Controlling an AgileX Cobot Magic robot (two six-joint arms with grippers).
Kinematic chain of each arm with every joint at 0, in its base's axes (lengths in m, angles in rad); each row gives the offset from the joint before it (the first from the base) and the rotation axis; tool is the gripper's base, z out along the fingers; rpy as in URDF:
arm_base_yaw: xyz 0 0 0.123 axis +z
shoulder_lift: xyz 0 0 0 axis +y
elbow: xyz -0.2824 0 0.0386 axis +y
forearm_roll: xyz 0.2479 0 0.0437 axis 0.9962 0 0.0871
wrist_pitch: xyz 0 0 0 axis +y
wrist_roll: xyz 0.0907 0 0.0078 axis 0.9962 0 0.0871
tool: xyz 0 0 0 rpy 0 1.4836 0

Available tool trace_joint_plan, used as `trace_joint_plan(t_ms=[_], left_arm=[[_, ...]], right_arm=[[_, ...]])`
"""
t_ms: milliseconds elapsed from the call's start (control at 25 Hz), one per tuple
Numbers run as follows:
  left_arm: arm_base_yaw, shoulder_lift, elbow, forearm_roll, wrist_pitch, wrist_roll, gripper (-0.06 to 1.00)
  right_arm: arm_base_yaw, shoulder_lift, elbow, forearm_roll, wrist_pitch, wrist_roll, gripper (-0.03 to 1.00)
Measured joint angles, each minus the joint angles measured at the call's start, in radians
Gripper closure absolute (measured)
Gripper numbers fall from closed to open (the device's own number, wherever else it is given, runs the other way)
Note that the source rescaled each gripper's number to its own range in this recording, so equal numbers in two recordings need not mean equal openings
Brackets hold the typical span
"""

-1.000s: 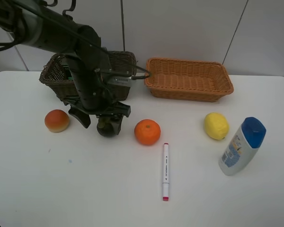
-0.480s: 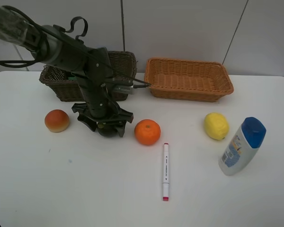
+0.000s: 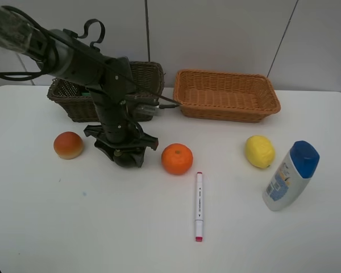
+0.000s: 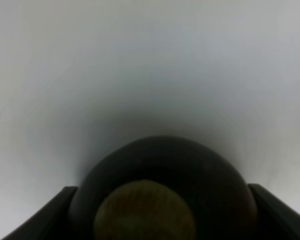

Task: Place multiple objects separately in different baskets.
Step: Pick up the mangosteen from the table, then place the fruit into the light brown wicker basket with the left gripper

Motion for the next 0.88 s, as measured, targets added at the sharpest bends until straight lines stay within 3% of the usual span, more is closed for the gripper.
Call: trace_joint_plan(t_ms=[160,360,600,760,800,880], left_arm=[[-0.001,-0.068,-0.094,-0.052,0.033,0.072,0.38],[-0.027,-0.020,-0.383,-0.194,0.010,0.224,0.38],[-0.036,0.239,-0.796,-0.222,0.000,0.230,0.38],[-0.036,0.368,-0.976,-0.222,0.000,0.249,0.38],[-0.036,0.390,-0.999,-0.222,0.000,0.257,0.34],[-0.036,0.410,-1.026,-0.222,0.000,0.262,0.15]], right_arm=[[0.000,0.000,0.000,0.000,0.000,0.000,-0.03],[0.000,0.000,0.000,0.000,0.000,0.000,-0.03],[0.000,0.000,0.000,0.000,0.000,0.000,-0.03],[0.000,0.000,0.000,0.000,0.000,0.000,-0.03],[0.000,0.000,0.000,0.000,0.000,0.000,-0.03],[0.000,0.000,0.000,0.000,0.000,0.000,-0.03]])
